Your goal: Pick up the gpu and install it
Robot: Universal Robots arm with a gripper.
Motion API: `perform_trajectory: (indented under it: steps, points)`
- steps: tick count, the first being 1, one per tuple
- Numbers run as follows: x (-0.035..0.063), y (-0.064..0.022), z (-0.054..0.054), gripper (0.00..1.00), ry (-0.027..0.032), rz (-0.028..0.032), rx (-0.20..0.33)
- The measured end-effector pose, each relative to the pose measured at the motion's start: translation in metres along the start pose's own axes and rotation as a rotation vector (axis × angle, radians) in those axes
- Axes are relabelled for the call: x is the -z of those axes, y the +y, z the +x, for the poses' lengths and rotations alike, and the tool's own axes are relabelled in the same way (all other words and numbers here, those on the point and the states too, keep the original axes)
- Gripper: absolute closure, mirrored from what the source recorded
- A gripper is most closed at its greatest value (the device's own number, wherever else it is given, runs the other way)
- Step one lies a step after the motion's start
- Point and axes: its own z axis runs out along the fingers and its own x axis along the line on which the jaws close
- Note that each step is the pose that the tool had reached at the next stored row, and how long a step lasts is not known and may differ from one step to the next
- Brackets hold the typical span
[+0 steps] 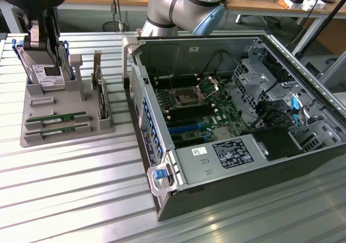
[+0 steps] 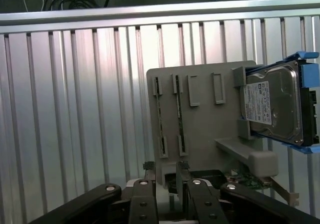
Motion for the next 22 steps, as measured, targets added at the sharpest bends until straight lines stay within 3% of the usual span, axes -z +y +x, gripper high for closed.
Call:
perform_trajectory:
  steps: [22]
  points:
    - [-0.0182,-0.0008,0.000,0.69,-0.0050,-0.0004,0.000]
